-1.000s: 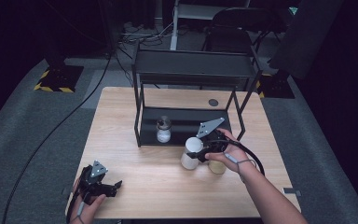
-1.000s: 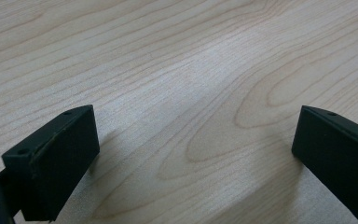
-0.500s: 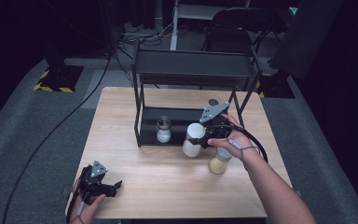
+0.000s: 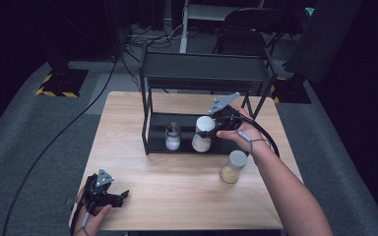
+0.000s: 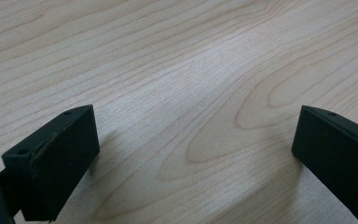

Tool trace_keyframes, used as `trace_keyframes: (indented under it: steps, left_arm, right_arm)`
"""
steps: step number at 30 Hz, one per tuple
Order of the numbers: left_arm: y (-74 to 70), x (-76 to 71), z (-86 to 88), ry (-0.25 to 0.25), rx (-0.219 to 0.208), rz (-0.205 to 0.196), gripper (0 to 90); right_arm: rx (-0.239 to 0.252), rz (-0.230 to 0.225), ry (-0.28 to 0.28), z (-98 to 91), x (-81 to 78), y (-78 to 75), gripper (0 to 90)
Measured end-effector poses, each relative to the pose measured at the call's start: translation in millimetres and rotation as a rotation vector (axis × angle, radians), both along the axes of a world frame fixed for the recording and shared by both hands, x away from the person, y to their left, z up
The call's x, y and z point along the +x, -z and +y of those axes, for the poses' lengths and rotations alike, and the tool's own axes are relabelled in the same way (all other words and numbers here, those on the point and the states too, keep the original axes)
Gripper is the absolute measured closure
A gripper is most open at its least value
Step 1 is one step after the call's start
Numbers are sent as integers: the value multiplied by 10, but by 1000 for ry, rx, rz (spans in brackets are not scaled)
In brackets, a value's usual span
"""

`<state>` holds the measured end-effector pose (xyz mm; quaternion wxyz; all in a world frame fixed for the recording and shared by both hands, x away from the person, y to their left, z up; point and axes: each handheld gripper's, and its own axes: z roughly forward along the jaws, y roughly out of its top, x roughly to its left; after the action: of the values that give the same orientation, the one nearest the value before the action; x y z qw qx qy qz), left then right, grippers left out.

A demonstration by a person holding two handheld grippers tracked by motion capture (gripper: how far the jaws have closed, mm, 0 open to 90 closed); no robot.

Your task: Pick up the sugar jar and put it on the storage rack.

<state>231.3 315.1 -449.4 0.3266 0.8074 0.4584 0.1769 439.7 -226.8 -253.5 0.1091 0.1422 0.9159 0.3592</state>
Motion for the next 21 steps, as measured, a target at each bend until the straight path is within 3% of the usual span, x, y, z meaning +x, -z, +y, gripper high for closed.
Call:
trace_keyframes:
  steps: [9, 21]
  left_arm:
    - [1, 1, 1, 1, 1, -2, 5]
    - [2, -1, -1, -1, 0, -1, 5]
  right_arm:
    - [-24, 15, 7, 146, 187, 159, 335]
    - [-13, 49, 41, 223, 376, 408, 335]
